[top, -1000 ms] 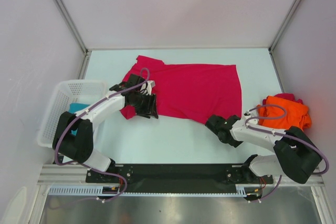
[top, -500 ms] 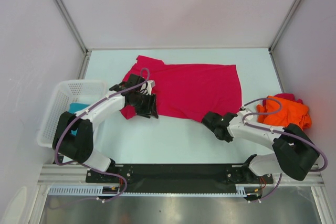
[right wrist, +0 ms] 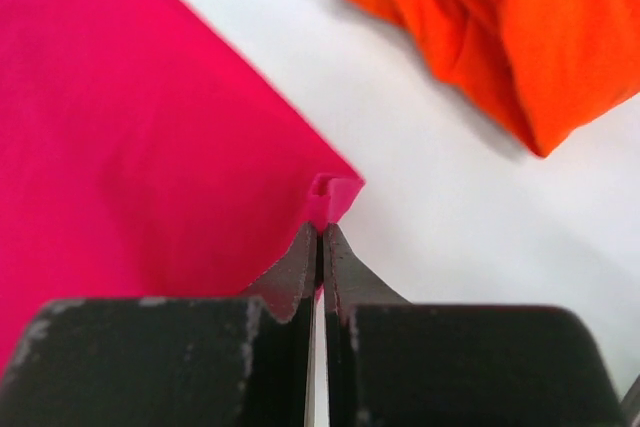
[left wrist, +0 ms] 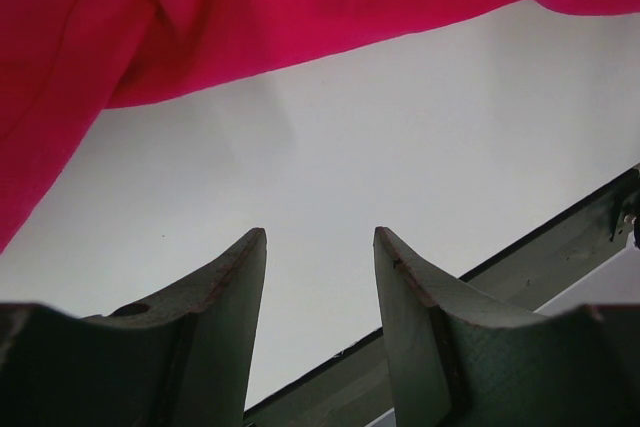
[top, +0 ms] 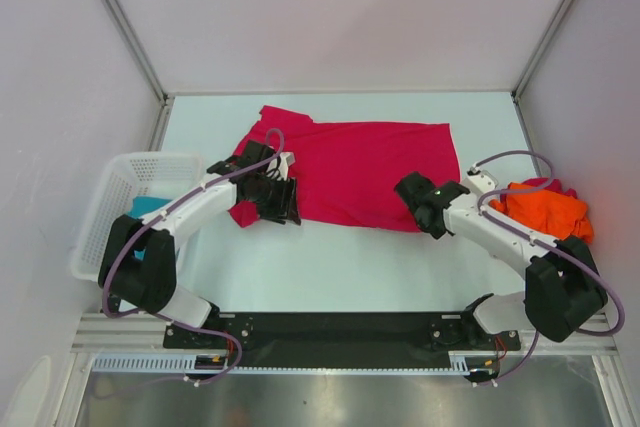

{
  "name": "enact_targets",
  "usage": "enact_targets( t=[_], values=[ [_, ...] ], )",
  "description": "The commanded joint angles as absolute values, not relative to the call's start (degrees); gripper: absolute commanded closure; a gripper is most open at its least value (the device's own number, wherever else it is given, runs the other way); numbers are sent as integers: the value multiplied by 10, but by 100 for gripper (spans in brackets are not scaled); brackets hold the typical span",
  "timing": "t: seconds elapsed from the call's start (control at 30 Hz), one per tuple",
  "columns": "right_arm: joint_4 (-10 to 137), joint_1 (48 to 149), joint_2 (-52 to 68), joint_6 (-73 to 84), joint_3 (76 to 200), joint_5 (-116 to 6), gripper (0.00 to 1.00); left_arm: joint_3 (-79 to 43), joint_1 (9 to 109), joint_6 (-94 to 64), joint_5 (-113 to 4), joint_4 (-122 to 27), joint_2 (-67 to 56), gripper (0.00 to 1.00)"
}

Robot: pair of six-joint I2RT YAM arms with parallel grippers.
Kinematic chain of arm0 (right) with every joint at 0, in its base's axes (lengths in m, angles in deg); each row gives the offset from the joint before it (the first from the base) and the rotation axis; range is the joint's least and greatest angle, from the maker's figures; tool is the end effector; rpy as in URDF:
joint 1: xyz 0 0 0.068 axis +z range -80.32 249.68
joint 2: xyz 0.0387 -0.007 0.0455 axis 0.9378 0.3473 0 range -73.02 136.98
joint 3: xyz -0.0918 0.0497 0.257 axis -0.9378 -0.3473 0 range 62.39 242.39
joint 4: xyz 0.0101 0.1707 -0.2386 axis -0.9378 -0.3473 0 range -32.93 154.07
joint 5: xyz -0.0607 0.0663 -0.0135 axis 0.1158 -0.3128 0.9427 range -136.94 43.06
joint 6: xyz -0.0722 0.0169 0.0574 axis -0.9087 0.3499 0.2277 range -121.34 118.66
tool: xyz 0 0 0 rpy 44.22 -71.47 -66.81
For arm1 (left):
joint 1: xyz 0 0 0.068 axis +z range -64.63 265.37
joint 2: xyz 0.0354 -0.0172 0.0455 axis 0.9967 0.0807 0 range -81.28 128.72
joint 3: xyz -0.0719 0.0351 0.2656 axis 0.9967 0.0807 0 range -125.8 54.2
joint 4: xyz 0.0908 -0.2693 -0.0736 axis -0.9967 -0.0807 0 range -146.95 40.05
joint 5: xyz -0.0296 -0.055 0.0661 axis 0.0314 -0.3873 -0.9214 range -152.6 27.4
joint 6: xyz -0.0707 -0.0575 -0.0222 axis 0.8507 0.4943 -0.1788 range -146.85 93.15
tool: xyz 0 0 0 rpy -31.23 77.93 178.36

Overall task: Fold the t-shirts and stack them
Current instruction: Fold the flattened tshirt in 1/3 of the way

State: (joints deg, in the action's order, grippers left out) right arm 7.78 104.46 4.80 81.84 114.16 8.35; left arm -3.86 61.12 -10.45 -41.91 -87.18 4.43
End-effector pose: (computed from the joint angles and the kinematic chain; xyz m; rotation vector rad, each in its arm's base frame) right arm 0.2505 0.0892 0.1865 0.9756 1.9824 -0.4693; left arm 0.2976 -0.1670 0.1665 0.3025 2.7604 -0.6896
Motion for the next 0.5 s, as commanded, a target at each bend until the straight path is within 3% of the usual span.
enact_targets(
  t=[0.0,0.47],
  values=[
    [104,994,37,756,1152,118,100,-48,614,-117,-430,-869,27,48],
    [263,859,148,545,1218,32,100,-57,622,-109,-447,-872,41,48]
  ],
)
